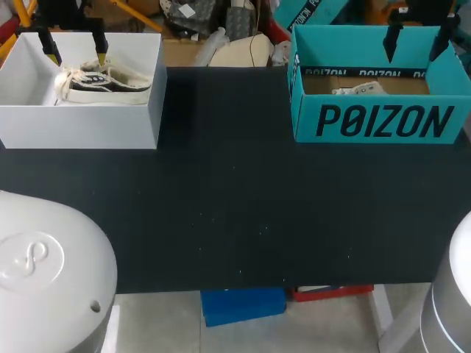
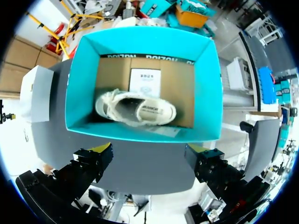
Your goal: Take the shoe out of the shoebox, open the shoe tongue, remove and reinsert the insole, then place the shoe into the shoebox
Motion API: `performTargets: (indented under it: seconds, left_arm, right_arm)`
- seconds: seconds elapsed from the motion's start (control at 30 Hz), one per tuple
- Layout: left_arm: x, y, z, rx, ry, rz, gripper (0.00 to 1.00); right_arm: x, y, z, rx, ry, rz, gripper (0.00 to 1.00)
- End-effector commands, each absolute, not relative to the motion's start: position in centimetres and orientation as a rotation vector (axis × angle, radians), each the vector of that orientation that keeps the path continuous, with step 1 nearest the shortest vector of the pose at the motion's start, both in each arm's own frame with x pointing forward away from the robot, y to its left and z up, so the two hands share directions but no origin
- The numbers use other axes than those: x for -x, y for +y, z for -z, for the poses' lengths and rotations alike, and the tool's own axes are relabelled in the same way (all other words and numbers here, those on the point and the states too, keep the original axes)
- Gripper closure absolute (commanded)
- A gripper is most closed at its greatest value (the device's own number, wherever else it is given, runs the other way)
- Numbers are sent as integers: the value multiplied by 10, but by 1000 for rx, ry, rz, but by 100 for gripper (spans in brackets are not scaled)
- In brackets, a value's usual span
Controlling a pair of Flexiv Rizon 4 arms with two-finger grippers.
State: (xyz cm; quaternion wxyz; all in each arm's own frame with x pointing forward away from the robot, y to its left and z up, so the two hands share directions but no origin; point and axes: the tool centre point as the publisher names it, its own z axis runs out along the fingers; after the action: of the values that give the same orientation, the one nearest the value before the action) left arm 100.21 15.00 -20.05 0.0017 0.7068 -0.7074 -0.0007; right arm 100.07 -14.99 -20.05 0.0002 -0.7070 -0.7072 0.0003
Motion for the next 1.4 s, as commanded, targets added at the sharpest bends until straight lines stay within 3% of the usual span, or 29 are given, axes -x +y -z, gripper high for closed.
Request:
performTargets:
  seconds: [0.03,0.27,0.4,0.57,0.7,1.27,1.4]
  left_arm:
    - [-1002,150,200,-2218,-2220,2,0]
    - [-1002,150,200,-2218,-2220,2,0]
    - [-1000,138,196,-1925,-2517,-55,0]
    - [-994,131,188,-1338,-2929,-195,0]
    - [-979,139,180,-366,-3238,-338,0]
    - [-979,139,180,-366,-3238,-338,0]
    - [-993,139,181,-110,-3241,-303,0]
  right_arm:
    - [-1001,-150,201,2221,-2221,-1,0]
    - [-1001,-150,201,2221,-2221,-1,0]
    - [-1001,-150,201,2221,-2221,-1,0]
    - [-1001,-150,201,2221,-2221,-1,0]
    - [-1001,-150,201,2221,-2221,-1,0]
    - [-1001,-150,201,2221,-2221,-1,0]
    - [-1001,-150,201,2221,-2221,-1,0]
